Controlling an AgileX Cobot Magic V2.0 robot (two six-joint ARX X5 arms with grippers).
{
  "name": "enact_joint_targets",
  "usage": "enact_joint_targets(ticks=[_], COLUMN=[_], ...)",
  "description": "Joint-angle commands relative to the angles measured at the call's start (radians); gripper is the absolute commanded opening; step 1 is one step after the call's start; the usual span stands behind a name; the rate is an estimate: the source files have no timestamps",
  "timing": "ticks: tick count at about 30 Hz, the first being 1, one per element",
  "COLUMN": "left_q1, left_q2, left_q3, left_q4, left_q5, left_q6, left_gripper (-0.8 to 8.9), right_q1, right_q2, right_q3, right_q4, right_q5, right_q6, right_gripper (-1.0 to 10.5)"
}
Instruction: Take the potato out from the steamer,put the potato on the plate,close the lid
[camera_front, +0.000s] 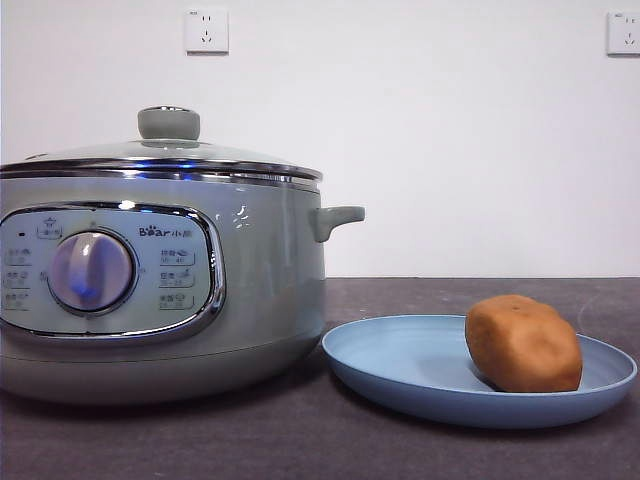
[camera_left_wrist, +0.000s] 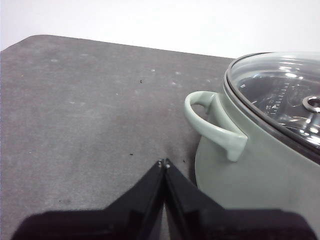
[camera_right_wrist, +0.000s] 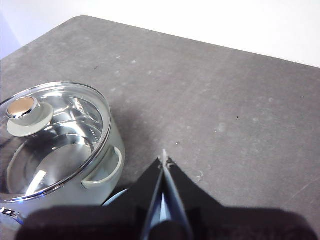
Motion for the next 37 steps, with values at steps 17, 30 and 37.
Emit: enact_joint_targets(ticks=[17,30,37], left_q1=[0.002,0.002,0.002], left_q2=[-0.002,-0.002,-0.002], left_q3=[-0.014,-0.014,-0.014], left_q4=[0.005,0.005,0.005], left_q5=[0.0,0.0,0.0], left_q6=[-0.006,-0.006,-0.006], left_gripper=[-0.04,-0.04,-0.04], right_q1=[-0.327,-0.372,-0.372], right_q2=[-0.037,-0.504,-0.795], right_q3=[-0.082,-0.871,-1.099], right_q4=[0.041,0.666,0.583], right_q5=[-0.042,0.026,0.026], right_q6=[0.027,0.061,0.14], right_gripper=[0.0,0.0,0.0])
